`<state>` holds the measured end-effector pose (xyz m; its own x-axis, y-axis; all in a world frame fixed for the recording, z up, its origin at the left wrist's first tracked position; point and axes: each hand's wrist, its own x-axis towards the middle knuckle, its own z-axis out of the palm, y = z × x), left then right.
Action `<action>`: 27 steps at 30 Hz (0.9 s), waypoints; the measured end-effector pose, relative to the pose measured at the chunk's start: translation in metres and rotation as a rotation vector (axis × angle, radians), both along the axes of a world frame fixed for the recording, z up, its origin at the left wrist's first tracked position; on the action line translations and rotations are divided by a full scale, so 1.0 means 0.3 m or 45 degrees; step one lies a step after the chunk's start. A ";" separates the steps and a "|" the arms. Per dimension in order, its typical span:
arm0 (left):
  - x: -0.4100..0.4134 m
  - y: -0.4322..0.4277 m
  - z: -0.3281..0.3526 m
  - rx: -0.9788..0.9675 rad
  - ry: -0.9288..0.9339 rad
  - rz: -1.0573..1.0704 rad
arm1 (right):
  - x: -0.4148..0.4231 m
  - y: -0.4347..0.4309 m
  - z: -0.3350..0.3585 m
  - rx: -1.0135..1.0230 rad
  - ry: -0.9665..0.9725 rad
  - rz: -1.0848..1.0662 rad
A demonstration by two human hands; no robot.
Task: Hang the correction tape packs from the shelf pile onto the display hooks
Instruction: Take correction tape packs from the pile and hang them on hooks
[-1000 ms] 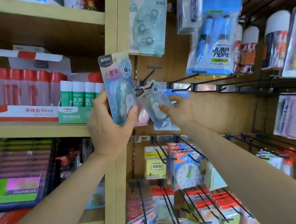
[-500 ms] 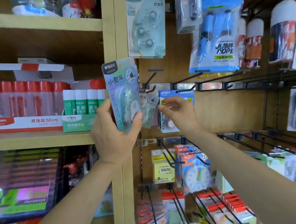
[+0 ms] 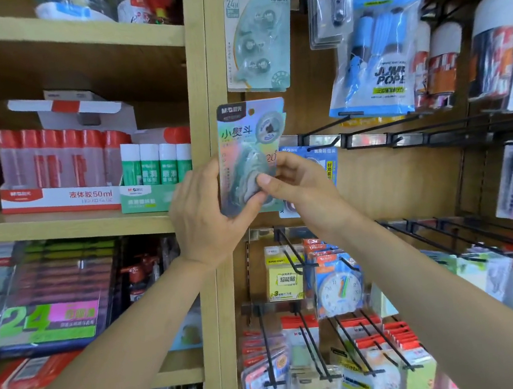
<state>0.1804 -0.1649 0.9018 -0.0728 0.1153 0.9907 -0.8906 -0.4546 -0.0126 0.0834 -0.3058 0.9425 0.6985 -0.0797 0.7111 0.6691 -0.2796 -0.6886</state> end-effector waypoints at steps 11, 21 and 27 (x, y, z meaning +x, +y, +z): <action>-0.005 -0.005 0.005 0.092 0.089 0.224 | -0.083 -0.149 -0.029 0.062 0.026 -0.245; -0.004 0.009 0.001 0.230 0.167 0.496 | -0.036 -0.195 -0.040 -0.078 0.096 -0.380; -0.002 0.013 -0.006 0.252 0.167 0.524 | 0.013 -0.178 -0.030 -0.025 0.099 -0.403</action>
